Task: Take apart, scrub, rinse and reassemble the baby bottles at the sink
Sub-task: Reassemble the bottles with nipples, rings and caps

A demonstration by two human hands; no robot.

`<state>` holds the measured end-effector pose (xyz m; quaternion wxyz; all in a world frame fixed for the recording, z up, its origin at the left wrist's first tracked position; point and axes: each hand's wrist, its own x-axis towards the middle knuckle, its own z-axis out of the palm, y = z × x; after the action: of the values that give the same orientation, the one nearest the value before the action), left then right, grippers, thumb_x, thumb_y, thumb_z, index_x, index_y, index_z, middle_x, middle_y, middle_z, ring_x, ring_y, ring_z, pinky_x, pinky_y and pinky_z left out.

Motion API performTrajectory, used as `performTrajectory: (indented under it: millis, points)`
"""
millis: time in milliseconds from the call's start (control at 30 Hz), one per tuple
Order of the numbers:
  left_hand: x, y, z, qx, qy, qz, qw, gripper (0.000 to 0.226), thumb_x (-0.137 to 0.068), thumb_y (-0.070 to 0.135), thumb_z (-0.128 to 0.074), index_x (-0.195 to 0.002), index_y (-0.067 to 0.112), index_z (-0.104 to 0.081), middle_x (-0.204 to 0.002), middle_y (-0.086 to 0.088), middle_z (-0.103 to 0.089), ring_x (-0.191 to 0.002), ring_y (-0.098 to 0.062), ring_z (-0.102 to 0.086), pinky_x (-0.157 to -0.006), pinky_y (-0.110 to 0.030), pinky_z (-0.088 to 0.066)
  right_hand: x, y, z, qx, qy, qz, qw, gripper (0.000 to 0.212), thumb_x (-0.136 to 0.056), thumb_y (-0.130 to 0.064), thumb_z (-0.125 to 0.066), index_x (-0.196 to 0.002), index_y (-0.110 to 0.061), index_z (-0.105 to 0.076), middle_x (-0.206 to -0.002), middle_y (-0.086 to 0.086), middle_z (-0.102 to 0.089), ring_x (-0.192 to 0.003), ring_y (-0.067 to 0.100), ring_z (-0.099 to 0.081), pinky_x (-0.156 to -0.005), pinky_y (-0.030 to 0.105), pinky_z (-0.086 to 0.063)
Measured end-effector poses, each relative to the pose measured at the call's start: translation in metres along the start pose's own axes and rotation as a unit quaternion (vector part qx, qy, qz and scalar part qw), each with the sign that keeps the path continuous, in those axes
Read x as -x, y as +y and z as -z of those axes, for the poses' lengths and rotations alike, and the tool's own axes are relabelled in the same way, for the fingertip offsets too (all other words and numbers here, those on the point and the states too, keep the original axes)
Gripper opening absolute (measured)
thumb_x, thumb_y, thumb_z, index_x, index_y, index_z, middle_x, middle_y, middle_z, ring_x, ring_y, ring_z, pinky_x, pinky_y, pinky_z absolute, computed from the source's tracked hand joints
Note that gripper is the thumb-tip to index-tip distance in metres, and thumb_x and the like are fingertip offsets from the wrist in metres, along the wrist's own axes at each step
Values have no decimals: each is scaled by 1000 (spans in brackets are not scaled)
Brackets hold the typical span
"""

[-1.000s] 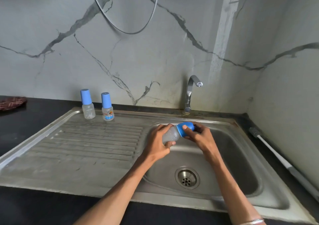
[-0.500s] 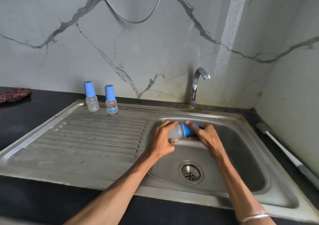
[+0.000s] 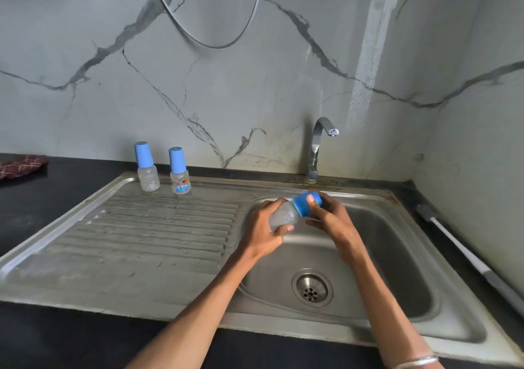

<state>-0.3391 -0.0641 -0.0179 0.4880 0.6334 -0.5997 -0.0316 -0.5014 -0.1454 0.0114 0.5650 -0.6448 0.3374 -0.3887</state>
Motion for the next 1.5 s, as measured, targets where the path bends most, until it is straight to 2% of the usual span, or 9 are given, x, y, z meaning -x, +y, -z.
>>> performTrajectory:
  millis: [100, 200, 300, 600, 733, 900, 1033, 1267, 1500]
  points:
    - [1, -1, 1, 11, -11, -4, 1000, 50, -72, 26, -76, -120, 17, -65, -106, 3, -64, -97, -14, -60, -90, -33, -49, -1, 4, 8, 16, -11, 49, 999, 33, -90, -27, -73, -122, -22, -67, -114, 1, -72, -103, 17, -70, -88, 25, -55]
    - [2, -6, 1, 0, -19, -4, 1000, 58, -75, 24, -78, -129, 11, -63, -121, -3, -65, -112, -16, -59, -102, -26, -44, 0, 2, 8, 62, -4, 56, 996, 29, -88, -24, -76, -115, -18, -70, -104, 0, -75, -97, 16, -70, -81, 18, -53]
    - [6, -7, 0, -4, -19, -8, 1000, 60, -76, 18, -81, -131, 7, -61, -127, -5, -64, -117, -16, -58, -105, -15, -37, 2, 1, 6, 46, -7, 40, 998, 29, -85, -25, -78, -111, -16, -72, -100, 3, -76, -98, 20, -71, -87, 26, -57]
    - [11, -1, -4, -73, -17, -43, 996, 62, -72, 8, -79, -132, 7, -61, -128, -4, -64, -116, -21, -56, -102, -2, -24, 1, 10, 7, 104, 18, -6, 994, 54, -71, -60, -79, -94, -11, -76, -87, 5, -77, -77, 16, -75, -85, 44, -60]
    - [11, -1, -3, -74, -20, -50, 996, 63, -72, 8, -79, -132, 6, -61, -127, -5, -64, -116, -22, -56, -103, -4, -26, 5, 11, 1, 81, 51, -30, 995, 56, -73, -59, -78, -92, -6, -73, -85, 10, -75, -70, 17, -75, -69, 30, -57]
    - [4, -1, -2, -49, 0, -52, 997, 59, -74, 15, -80, -129, 14, -61, -123, 1, -64, -114, -16, -57, -101, -20, -41, 6, 4, -9, 49, 58, -28, 997, 59, -72, -65, -73, -93, -11, -74, -85, 7, -77, -77, 14, -75, -81, 30, -58]
    - [3, -3, 1, -47, 26, -33, 998, 60, -73, 19, -80, -129, 16, -61, -121, 2, -65, -112, -16, -61, -98, -28, -47, 10, -2, -12, 9, 10, 2, 1000, 41, -83, -41, -76, -110, -11, -71, -97, 5, -76, -86, 15, -75, -81, 24, -57]
    - [9, -2, 0, -44, 30, -25, 998, 60, -73, 18, -79, -131, 12, -60, -124, -1, -66, -115, -17, -61, -100, -31, -48, 7, -4, -22, 129, 117, 17, 985, 44, -72, -58, -81, -86, -16, -74, -65, -3, -74, -71, 7, -73, -70, 26, -55]
    - [9, -8, 19, -46, 47, 27, 997, 54, -65, 27, -86, -114, 16, -67, -104, -1, -72, -96, -21, -64, -86, -32, -50, 8, -4, -41, 155, 33, 38, 987, 45, -80, -54, -74, -108, -19, -71, -83, -2, -76, -77, 9, -73, -77, 28, -55]
